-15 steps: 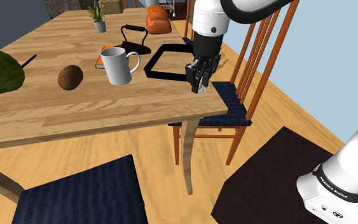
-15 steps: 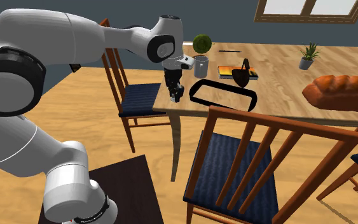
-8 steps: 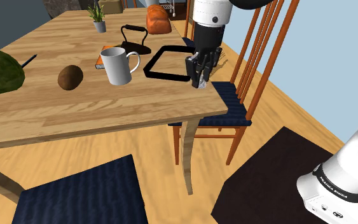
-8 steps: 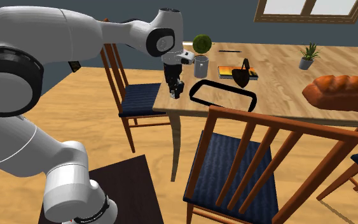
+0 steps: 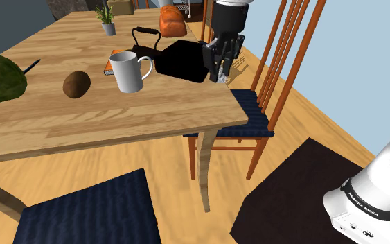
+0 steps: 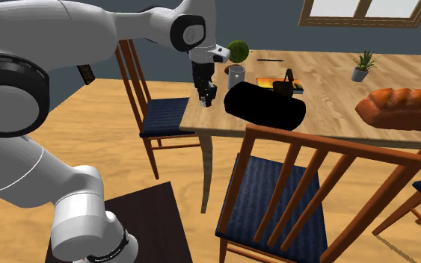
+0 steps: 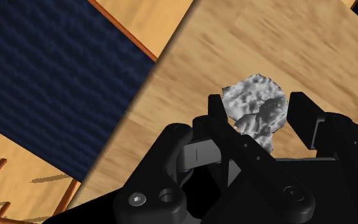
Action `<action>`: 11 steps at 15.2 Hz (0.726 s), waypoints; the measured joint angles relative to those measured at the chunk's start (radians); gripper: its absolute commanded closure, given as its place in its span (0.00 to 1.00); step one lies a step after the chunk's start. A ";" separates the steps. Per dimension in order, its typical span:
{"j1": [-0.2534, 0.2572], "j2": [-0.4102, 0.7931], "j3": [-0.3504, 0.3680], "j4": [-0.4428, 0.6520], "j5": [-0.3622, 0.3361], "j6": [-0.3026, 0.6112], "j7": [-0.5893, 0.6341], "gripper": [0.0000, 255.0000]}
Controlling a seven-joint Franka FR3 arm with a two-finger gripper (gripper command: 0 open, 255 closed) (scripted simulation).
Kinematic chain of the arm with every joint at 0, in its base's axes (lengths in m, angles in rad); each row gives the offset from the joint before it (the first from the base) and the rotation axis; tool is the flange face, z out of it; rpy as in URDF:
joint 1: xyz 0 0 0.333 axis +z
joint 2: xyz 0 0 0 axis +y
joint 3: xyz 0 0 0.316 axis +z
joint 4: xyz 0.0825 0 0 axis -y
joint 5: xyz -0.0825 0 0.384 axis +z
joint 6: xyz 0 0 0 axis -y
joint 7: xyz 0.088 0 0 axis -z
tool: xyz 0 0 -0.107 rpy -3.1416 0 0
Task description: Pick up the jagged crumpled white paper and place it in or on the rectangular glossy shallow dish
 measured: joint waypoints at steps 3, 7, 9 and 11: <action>-0.002 0.004 -0.003 0.044 -0.003 -0.040 0.000 1.00; -0.004 0.015 -0.003 0.111 -0.007 -0.097 0.006 1.00; -0.004 0.019 -0.003 0.141 -0.009 -0.123 0.008 1.00; -0.008 0.036 -0.006 0.173 -0.016 -0.139 0.004 1.00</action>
